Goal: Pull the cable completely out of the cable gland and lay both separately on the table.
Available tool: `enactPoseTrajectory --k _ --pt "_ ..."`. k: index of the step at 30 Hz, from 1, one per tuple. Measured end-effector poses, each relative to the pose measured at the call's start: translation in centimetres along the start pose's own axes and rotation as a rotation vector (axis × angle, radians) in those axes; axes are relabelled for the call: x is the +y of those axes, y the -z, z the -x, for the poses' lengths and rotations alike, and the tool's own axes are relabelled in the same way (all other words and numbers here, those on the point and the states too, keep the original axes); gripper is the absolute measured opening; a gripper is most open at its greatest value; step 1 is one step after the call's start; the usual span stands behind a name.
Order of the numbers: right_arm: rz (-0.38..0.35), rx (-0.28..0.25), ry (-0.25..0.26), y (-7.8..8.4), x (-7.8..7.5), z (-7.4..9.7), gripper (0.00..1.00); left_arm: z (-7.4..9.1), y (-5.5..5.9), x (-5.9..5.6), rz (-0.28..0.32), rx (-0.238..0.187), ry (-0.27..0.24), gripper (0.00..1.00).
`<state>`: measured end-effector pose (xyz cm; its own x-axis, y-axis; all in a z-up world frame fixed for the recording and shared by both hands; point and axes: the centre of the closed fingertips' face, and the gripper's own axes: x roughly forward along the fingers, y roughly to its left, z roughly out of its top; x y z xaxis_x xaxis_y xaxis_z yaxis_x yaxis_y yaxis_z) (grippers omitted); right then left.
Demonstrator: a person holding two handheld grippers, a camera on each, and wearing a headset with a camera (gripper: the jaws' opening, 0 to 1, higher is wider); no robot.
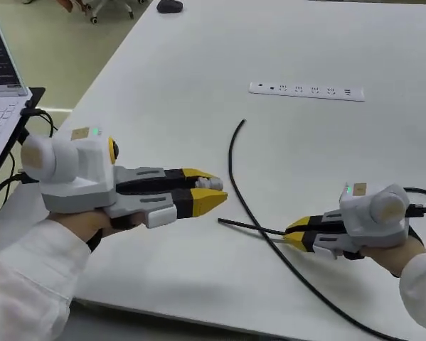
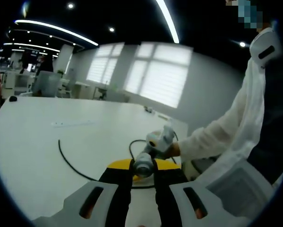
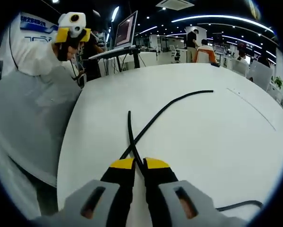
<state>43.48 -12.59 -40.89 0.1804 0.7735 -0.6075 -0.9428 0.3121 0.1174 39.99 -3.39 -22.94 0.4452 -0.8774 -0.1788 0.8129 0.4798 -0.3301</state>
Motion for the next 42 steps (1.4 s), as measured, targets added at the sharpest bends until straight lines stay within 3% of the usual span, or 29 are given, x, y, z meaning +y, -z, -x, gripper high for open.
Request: enactPoseTrajectory --k 5,9,12,17,21,30,34,42 --pt "-0.013 -0.007 0.004 0.0 -0.3 -0.1 0.06 -0.5 0.5 0.4 0.014 0.006 -0.001 0.19" --pt "-0.008 0.001 0.012 0.3 -0.2 -0.4 0.07 -1.2 1.0 1.4 0.021 0.001 -0.020 0.19" --pt "-0.047 -0.025 0.025 0.1 -0.4 -0.4 0.08 -1.9 1.6 2.2 0.026 0.010 -0.036 0.18" --pt "-0.053 -0.043 0.064 0.3 -0.7 -0.5 0.10 -3.2 2.9 4.6 0.056 0.030 -0.096 0.19" --pt "-0.061 -0.056 0.065 0.2 -0.5 -0.5 0.12 -4.2 3.2 5.6 0.056 0.030 -0.120 0.19" --pt "-0.077 -0.092 0.094 -0.4 -0.5 0.0 0.22 -6.3 6.4 8.6 0.024 0.123 -0.194 0.19" --pt "-0.090 -0.125 0.112 -0.9 -0.5 1.0 0.23 -6.8 8.9 9.9 -0.008 0.198 -0.224 0.19" --pt "-0.121 -0.192 0.150 -2.1 0.2 3.5 0.25 -7.4 10.4 11.0 -0.036 0.221 -0.255 0.19"
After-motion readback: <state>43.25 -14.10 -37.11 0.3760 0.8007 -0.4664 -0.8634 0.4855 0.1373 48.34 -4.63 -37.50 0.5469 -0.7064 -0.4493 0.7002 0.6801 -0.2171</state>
